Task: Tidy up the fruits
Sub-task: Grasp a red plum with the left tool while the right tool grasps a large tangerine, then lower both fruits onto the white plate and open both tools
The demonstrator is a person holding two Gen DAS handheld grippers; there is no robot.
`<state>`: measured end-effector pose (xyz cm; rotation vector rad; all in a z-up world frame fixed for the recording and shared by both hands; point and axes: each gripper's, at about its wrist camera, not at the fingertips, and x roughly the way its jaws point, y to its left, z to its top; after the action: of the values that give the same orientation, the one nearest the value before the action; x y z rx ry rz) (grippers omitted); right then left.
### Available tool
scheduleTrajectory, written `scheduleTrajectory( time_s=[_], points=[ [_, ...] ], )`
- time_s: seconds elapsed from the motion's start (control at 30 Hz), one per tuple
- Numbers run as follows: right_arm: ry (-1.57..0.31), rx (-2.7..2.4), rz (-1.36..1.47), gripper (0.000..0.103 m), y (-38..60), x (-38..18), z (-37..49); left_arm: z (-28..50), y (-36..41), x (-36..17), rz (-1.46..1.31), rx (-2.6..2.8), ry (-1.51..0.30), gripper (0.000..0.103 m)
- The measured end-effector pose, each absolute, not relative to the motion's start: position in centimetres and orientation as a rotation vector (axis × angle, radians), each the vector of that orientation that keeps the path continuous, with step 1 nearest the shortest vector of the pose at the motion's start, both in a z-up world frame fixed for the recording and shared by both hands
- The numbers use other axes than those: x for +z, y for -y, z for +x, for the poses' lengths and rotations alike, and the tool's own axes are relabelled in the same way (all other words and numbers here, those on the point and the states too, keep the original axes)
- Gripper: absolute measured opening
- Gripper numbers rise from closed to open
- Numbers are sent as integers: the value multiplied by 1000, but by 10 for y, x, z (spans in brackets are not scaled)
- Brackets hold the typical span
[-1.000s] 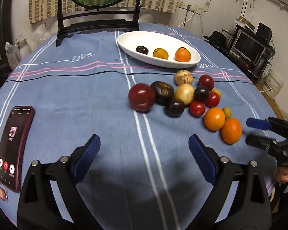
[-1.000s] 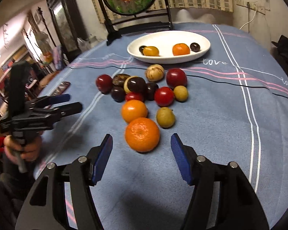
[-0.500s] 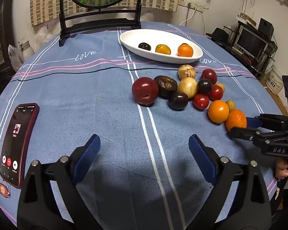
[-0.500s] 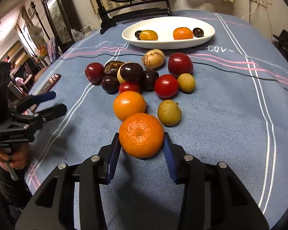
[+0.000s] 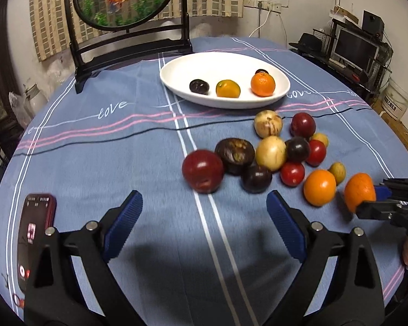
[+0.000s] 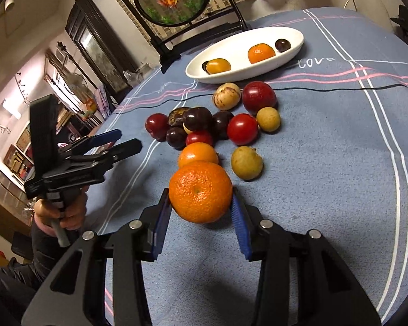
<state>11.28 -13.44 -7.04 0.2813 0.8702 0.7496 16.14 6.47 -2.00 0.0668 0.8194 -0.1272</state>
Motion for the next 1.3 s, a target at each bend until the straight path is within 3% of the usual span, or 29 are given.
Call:
scheduleTrajectory(
  time_s=[0.1, 0.2, 0.47, 0.63, 1.3],
  points=[
    [-870, 751, 294, 44, 136, -70, 114, 171, -66, -23, 66, -149, -840, 68],
    [-870, 755, 300, 44, 135, -70, 115, 178, -68, -25, 47, -160, -854, 57],
    [-872, 761, 305, 44, 136, -70, 113, 192, -65, -30, 89, -126, -864, 56],
    [-874, 773, 308, 44, 135, -69, 113, 200, -64, -34, 90, -142, -889, 44],
    [-885, 780, 293, 44, 133, -69, 115, 203, -66, -38, 57, -146, -895, 41]
  ],
)
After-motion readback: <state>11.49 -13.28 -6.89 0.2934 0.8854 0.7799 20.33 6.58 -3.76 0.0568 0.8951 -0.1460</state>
